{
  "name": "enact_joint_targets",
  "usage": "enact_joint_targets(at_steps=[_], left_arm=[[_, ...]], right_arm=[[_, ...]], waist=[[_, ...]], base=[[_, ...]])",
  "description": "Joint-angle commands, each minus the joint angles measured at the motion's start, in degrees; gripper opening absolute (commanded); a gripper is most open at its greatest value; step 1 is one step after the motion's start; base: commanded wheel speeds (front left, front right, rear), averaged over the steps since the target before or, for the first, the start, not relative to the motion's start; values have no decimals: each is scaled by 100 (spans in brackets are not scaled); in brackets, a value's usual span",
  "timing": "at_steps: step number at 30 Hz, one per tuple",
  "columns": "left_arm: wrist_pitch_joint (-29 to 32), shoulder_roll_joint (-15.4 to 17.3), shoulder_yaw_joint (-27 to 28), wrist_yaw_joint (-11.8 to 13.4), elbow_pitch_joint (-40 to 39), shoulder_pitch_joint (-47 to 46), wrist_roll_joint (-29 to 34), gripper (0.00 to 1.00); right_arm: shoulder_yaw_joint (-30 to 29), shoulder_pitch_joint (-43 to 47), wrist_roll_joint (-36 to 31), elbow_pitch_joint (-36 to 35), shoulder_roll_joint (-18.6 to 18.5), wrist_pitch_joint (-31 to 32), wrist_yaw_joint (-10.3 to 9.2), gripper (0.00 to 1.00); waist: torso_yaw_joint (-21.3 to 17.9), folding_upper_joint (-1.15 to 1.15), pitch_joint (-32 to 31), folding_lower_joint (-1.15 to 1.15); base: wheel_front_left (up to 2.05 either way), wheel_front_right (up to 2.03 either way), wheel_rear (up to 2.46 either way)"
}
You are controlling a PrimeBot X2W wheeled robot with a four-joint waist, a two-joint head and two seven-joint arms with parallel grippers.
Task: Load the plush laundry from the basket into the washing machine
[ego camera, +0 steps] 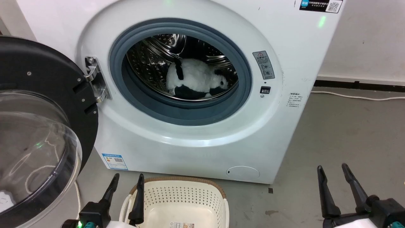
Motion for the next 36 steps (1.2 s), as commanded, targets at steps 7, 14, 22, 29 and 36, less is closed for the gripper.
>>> enact_joint_targets(at_steps=[7, 14, 22, 29, 36], left_arm=[[4, -31, 24, -113, -8, -2, 145, 0], [81, -68, 73, -120, -47, -15, 220, 0], [198, -124, 150, -131, -106, -35, 334, 0], [280, -163, 204, -139, -148, -50, 414, 0], [362, -203, 258, -147, -189, -64, 494, 0]], right_arm=[[11, 34, 26, 62, 0, 7, 0, 0], [23, 6, -16, 50, 0, 84, 0, 0], [42, -36, -81, 32, 1, 201, -1, 0], [56, -66, -127, 20, 1, 283, -1, 0], [69, -96, -172, 7, 1, 365, -1, 0]], waist=[[2, 0, -28, 0], [-15, 0, -23, 0], [-39, 0, -14, 0], [-57, 0, -8, 0], [-74, 0, -2, 0]], base=[[0, 0, 0], [0, 0, 0], [0, 0, 0], [0, 0, 0], [0, 0, 0]])
